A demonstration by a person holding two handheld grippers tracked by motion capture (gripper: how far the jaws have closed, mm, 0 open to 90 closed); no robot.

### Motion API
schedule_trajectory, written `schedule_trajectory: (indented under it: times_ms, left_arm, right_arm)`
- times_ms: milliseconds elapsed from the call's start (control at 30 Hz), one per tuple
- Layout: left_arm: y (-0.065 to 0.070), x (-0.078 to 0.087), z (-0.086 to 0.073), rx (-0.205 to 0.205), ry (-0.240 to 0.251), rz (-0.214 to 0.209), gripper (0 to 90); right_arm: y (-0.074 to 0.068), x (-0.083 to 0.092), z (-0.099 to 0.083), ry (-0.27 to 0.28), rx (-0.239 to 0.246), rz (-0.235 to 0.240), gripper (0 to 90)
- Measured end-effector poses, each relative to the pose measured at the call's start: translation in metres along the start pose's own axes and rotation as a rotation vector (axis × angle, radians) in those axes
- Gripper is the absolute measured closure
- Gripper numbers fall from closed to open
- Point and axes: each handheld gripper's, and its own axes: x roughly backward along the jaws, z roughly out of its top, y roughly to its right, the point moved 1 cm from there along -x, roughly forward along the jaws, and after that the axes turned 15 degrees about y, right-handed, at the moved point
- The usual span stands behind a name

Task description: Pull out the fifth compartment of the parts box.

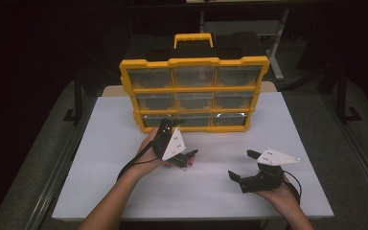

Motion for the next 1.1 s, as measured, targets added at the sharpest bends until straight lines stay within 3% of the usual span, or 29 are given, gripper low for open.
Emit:
schedule_trajectory:
  times_ms: [600, 733, 867, 1100]
  left_arm:
    - [0.002, -0.001, 0.002, -0.071, 0.0, 0.012, 0.0]
    - [0.001, 0.0, 0.003, -0.091, 0.001, 0.015, 0.0]
    - [0.0, 0.001, 0.005, -0.104, 0.006, 0.023, 0.0]
    - [0.003, -0.001, 0.006, -0.153, 0.003, 0.02, 0.0]
  right_arm:
    - [0.004, 0.003, 0.0, -0.011, 0.009, -0.005, 0.0]
    - [0.005, 0.005, 0.001, -0.025, 0.043, -0.01, 0.0]
    - [0.007, 0.007, 0.003, -0.004, 0.055, -0.013, 0.0]
    - [0.013, 0.007, -0.002, -0.008, 0.014, -0.007, 0.0]
